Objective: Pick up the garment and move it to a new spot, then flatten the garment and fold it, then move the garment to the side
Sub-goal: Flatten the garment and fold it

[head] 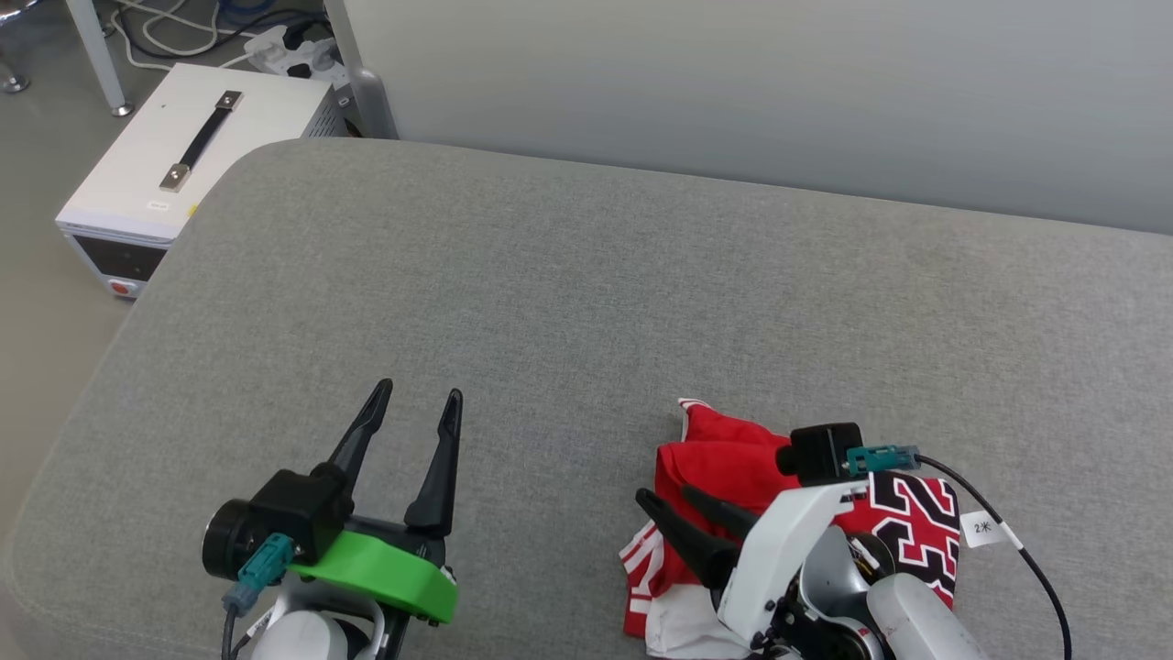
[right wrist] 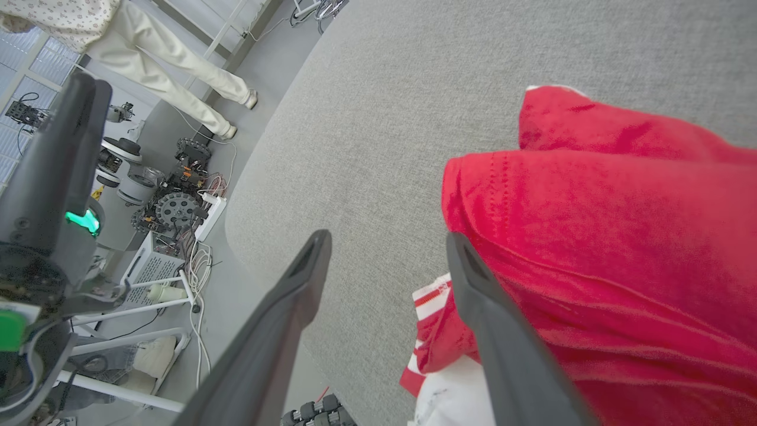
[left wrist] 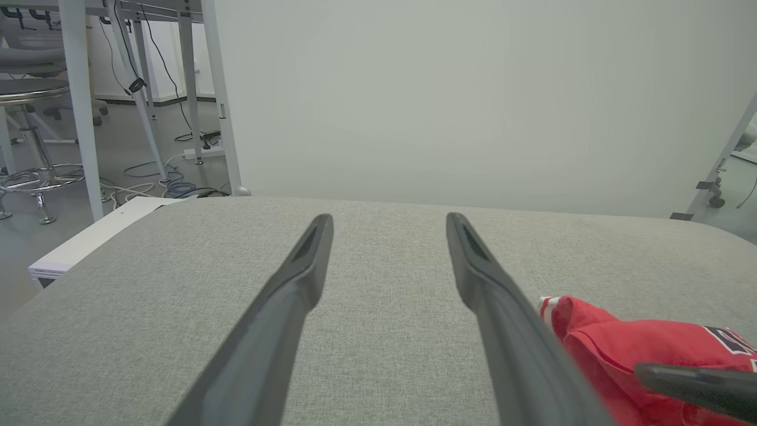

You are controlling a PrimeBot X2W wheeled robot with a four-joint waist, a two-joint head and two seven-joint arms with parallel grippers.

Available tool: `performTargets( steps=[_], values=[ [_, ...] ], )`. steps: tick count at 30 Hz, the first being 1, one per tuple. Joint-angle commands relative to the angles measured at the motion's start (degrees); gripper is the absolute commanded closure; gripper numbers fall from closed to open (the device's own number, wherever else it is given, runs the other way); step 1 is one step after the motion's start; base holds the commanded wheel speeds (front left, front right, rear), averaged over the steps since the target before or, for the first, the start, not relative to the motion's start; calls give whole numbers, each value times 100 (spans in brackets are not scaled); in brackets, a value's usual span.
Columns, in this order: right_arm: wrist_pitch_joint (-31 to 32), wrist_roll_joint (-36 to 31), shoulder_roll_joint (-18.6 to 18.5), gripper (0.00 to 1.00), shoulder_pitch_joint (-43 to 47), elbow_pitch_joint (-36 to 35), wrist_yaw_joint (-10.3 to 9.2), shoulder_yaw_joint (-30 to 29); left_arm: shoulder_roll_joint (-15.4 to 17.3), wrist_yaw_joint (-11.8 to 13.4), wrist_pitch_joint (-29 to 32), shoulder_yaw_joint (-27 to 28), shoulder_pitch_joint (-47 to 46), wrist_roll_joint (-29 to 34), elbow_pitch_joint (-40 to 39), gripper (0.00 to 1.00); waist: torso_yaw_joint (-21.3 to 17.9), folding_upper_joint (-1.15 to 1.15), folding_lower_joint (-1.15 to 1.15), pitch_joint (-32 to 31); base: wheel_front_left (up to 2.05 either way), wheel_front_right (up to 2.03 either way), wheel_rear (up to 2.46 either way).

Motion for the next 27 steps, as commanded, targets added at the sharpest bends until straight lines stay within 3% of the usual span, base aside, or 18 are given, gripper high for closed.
performTargets(
  steps=[1, 7, 13, 16, 21, 27],
  values=[
    [13, 45, -22, 0, 5, -100, -4, 50, 32, -18, -33, 16, 21, -29, 16, 0, -60, 0, 0, -67, 0, 0, 0],
    [184, -41, -22, 0, -60, -562, -4, 128, 21, -18, -33, 9, 52, -50, 1, 0, -204, 0, 0, -190, 0, 0, 0],
    [306, -1210, -81, 0, -410, -1199, -4, -363, -41, -18, -33, 44, 119, -136, -100, 0, -412, 0, 0, -233, 0, 0, 0],
    [255, -1716, -485, 0, -569, -1502, -4, -552, -70, -18, -33, 25, 106, -173, -129, 0, -515, 0, 0, -220, 0, 0, 0],
    [-253, -2438, -1498, 0, -633, -1778, -4, -741, -119, -18, -33, -31, 51, -228, -170, 0, -655, 0, 0, -184, 0, 0, 0],
    [-1098, -2994, -1948, 0, -215, -1877, -4, -1383, -157, -18, -33, -47, 22, -238, -235, 0, -781, 0, 0, -115, 0, 0, 0]
  ],
)
